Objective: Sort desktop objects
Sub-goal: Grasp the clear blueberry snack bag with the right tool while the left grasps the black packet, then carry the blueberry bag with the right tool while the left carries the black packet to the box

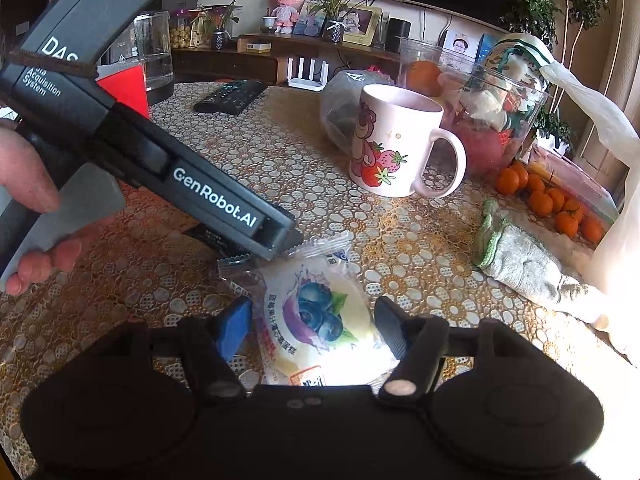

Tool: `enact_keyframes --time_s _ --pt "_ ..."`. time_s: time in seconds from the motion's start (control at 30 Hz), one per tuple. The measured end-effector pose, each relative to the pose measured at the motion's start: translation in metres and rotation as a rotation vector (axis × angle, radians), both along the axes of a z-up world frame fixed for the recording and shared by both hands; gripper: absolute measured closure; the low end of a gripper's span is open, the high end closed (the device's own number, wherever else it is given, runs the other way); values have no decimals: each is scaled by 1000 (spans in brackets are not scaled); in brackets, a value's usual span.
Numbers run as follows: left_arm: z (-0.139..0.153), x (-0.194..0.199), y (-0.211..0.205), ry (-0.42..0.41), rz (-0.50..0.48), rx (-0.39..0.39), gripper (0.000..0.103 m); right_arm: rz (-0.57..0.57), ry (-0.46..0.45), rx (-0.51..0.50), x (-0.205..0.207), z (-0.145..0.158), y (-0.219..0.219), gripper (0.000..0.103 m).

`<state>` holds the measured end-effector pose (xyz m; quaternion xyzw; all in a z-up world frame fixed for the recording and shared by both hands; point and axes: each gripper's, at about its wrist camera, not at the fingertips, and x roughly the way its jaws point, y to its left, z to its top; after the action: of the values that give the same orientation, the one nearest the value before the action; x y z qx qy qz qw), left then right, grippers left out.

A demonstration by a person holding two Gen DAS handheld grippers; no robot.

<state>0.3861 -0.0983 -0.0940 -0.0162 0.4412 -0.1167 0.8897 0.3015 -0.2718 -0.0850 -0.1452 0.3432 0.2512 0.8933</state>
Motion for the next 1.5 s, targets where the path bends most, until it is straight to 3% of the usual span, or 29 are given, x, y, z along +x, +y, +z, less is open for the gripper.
enact_keyframes --time_s 0.2,0.43,0.5,0.87,1.5 --pt "-5 -1 1 -21 -8 12 15 -5 -2 8 0 -3 1 34" --pt "-4 -8 -2 -75 -47 91 64 -12 0 -14 0 -6 4 38" --pt "-3 -9 -1 -72 -48 82 66 -22 -5 -19 -3 -5 3 46" --pt "14 -30 5 -88 -60 30 68 -37 11 -4 -21 10 -2 48" --pt "95 -125 62 -167 -46 -25 68 -6 -18 48 -80 84 27 48"
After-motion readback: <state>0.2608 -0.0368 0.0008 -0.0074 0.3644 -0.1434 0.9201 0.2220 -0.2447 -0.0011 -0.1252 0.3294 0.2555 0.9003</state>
